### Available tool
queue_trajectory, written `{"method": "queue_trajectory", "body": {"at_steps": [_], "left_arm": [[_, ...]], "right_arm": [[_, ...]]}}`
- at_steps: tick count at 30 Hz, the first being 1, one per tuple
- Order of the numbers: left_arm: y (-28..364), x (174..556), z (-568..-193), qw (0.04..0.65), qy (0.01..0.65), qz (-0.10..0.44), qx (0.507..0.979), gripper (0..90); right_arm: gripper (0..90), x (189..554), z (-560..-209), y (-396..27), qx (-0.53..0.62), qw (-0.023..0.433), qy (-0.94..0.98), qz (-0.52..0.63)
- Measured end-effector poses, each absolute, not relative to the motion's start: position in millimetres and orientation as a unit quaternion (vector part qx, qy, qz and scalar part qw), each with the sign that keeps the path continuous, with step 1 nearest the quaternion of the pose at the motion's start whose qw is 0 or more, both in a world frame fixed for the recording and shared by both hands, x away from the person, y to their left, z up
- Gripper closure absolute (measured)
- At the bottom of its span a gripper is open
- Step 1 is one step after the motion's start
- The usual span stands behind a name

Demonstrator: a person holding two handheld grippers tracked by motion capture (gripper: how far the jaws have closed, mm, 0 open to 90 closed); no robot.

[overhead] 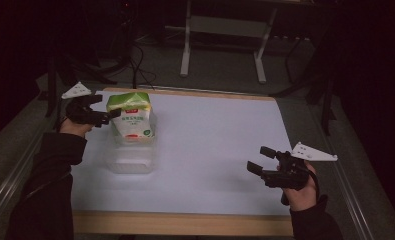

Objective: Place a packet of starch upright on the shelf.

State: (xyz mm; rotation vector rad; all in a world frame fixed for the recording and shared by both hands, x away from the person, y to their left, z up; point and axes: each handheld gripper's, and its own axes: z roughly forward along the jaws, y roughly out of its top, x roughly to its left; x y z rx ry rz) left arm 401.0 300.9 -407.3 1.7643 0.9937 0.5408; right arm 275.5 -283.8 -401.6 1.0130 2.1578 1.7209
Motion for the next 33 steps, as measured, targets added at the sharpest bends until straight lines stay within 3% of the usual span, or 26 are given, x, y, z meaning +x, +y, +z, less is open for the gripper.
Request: {"method": "queue_trajectory", "body": {"at_steps": [11,33], "left_arm": [[289.7,364.4,-397.6,0.47,0.437,0.237,0.73,1.7],[248.3,328.2,-403.1,0.493,0.425,0.248,0.718,1.8]], "right_arm": [[15.3,275.4,-410.4,-284.2,0.345,0.099,0.735,0.575],[14.8,275.9,-432.5,-273.6,0.342,0.106,0.755,0.549]]}}
